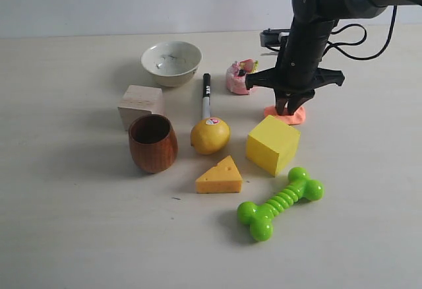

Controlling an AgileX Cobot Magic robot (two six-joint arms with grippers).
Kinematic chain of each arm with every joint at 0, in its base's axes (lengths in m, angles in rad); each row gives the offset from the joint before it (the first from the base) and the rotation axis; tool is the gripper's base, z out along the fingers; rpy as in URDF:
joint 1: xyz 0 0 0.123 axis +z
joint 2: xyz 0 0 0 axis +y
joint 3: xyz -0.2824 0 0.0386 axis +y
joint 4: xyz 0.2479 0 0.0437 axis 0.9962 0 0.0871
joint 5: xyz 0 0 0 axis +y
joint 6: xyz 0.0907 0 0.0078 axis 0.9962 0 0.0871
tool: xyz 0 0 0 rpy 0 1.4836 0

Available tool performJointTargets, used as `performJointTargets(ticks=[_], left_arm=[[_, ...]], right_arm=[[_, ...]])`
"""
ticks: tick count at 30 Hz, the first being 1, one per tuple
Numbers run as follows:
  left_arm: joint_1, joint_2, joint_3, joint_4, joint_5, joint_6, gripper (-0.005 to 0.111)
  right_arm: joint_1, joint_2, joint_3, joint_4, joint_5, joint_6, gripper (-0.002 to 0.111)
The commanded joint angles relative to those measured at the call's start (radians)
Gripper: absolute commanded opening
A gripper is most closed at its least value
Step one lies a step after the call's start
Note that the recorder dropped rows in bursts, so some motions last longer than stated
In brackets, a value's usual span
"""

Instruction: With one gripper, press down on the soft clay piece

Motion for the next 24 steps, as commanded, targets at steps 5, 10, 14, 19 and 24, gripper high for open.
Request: performJointTargets(ticks=[5,10,14,19,24], left_arm=[[0.002,-0.006,0.003,-0.010,-0.004,0.001,0.000],[0.002,-0.006,0.003,-0.010,-0.004,0.001,0.000],[0.002,-0.006,0.003,-0.010,-0.004,0.001,0.000],[0.002,-0.006,0.003,-0.010,-0.004,0.001,0.000],[0.002,-0.006,0.003,-0.010,-0.004,0.001,0.000]], right_arm=[[0.002,-0.036,-0.008,-0.050,-0.024,-0.006,0.012],[0.002,-0.034,-0.008,-0.048,-0.017,-0.006,0.005],[0.002,-0.034,-0.008,-0.048,-0.015,-0.006,0.002],[0.002,-0.023,-0.008,-0.043,-0.009,-0.006,0.001],[0.002,0.008,-0.004,-0.041,0.001,-0.006,0.001]])
